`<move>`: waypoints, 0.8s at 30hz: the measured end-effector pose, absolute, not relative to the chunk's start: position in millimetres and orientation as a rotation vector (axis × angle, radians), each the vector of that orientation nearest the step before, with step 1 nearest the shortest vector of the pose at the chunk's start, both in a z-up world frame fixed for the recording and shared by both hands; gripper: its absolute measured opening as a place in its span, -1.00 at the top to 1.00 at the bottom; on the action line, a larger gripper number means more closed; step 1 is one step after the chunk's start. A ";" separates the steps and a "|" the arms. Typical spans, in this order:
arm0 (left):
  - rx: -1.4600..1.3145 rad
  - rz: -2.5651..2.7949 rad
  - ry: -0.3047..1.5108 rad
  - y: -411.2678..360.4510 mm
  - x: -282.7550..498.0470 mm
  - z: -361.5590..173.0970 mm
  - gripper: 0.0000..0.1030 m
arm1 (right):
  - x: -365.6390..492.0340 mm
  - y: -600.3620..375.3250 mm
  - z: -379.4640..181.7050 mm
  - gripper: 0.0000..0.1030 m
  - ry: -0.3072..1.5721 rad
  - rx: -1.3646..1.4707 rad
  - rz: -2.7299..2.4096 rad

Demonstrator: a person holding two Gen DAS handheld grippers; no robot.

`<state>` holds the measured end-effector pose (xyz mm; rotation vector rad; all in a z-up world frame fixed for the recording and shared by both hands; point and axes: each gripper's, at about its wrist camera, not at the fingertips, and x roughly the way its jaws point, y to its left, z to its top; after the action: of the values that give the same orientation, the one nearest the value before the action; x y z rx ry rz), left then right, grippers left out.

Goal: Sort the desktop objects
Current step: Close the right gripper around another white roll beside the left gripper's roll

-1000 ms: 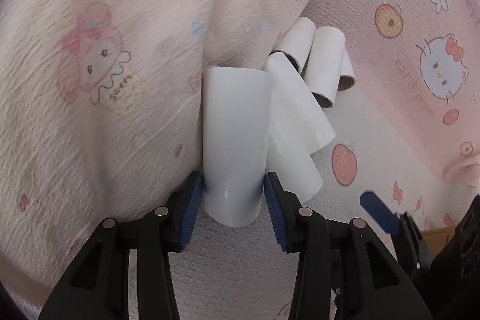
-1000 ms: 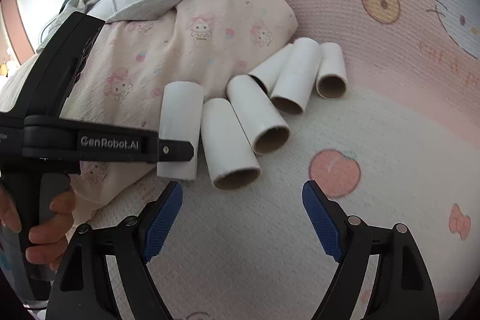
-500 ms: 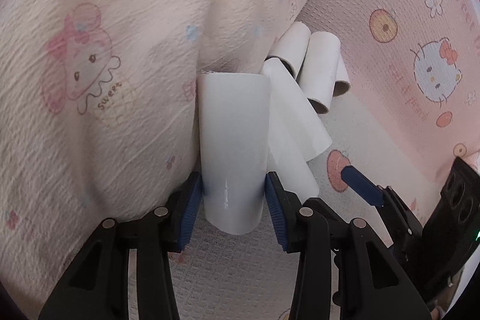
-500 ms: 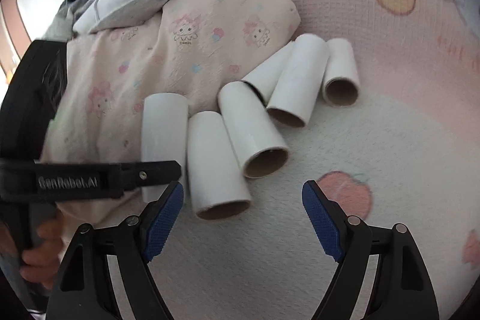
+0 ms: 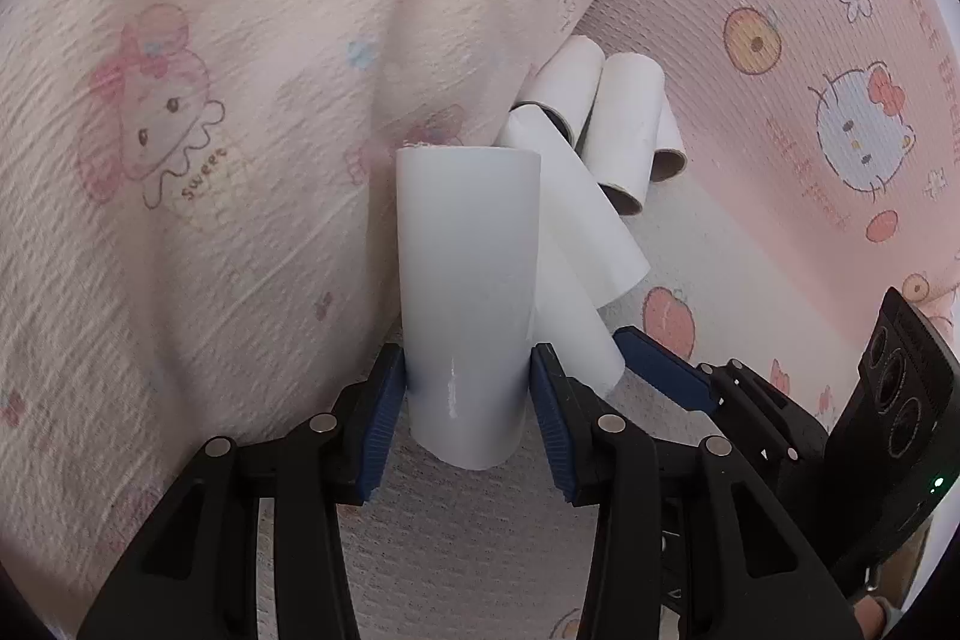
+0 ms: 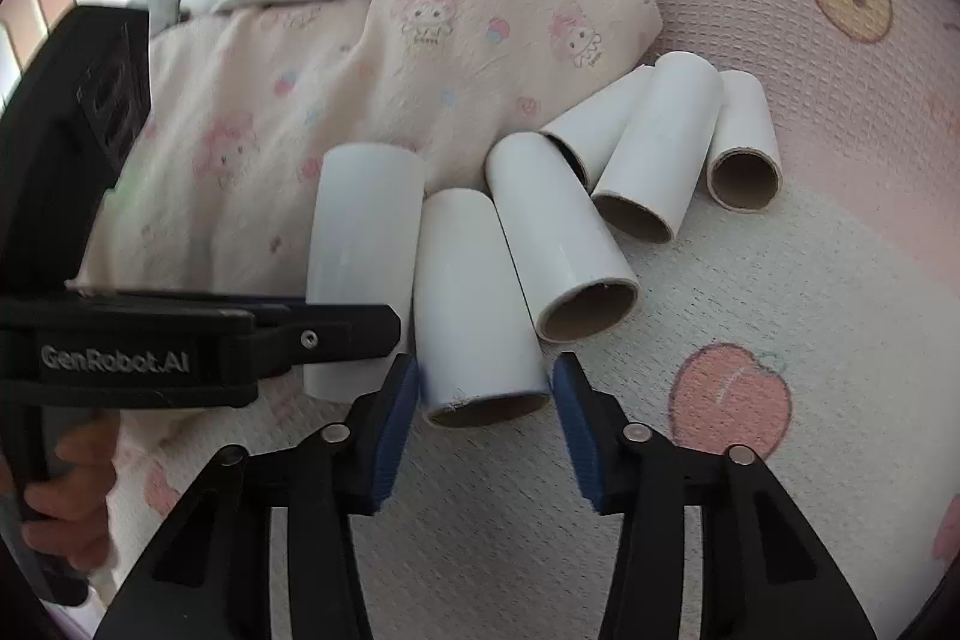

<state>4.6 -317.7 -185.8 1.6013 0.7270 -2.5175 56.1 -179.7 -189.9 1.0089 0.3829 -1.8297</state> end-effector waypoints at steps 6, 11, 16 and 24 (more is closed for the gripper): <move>1.613 -2.532 0.765 -316.5 8.7 -187.0 0.10 | 53.0 -176.6 -187.7 0.17 0.342 1.070 -1.817; 1.650 -2.569 0.751 -304.2 15.5 -190.1 0.10 | 56.7 -160.9 -183.5 0.17 0.318 1.112 -1.829; 1.702 -2.618 0.738 -287.0 17.1 -192.6 0.10 | 66.0 -135.0 -179.4 0.17 0.323 1.167 -1.872; 1.852 -2.680 0.792 -248.6 12.8 -200.3 0.10 | 66.6 -80.3 -172.5 0.17 0.280 1.273 -1.987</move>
<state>12.8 -248.6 -200.3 1.8517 0.7918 -2.6795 66.6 -80.3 -172.5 1.2726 0.2801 -1.9867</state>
